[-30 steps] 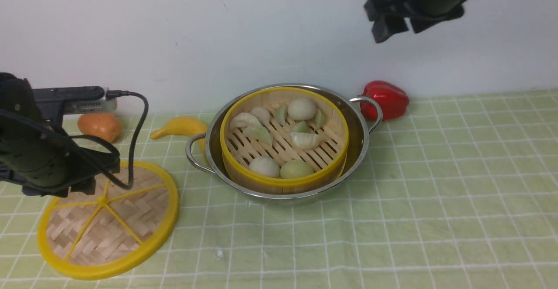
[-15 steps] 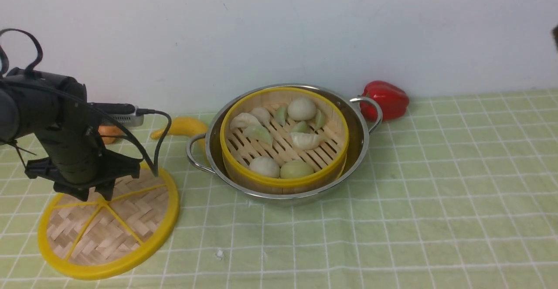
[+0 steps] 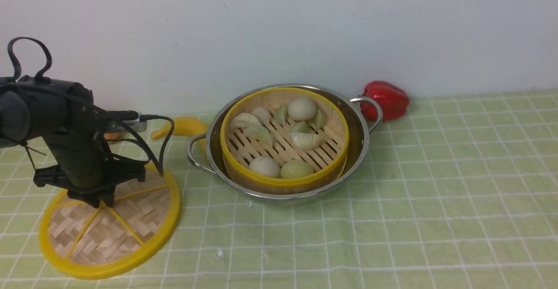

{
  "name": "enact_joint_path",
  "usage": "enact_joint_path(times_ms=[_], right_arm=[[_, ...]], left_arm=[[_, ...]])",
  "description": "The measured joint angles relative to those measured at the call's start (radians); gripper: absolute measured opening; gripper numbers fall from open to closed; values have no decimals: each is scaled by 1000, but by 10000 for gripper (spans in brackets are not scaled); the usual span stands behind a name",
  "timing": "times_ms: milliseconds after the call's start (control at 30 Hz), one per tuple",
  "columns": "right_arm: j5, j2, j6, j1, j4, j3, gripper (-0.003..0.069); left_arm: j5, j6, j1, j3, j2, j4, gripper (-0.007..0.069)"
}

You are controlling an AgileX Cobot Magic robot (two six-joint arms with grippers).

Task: Place the steamer in the pot on the green tablecloth, and put the lid on the steamer.
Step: 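Grasp the bamboo steamer lid lying on the table by its centre knob, then place the yellow bamboo steamer lid onto the steamer in the pot with the left gripper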

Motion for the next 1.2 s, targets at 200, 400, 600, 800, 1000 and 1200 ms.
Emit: enact_joint_path(times_ms=[200, 400, 600, 800, 1000, 1200], right_arm=[[0, -2, 0, 0, -125, 0, 325], [0, -8, 8, 0, -158, 0, 325], [0, -8, 13, 0, -151, 0, 325], [0, -8, 18, 0, -134, 0, 325], [0, -8, 26, 0, -129, 0, 325], [0, -8, 27, 0, -119, 0, 325]], left_arm=[[240, 0, 16, -162, -70, 66, 116], [353, 81, -46, -416, -136, 11, 116], [358, 128, -245, -622, -68, -103, 116], [369, 131, -456, -901, 176, -135, 116], [371, 127, -497, -1082, 343, -131, 116], [379, 111, -497, -1094, 386, -100, 116]])
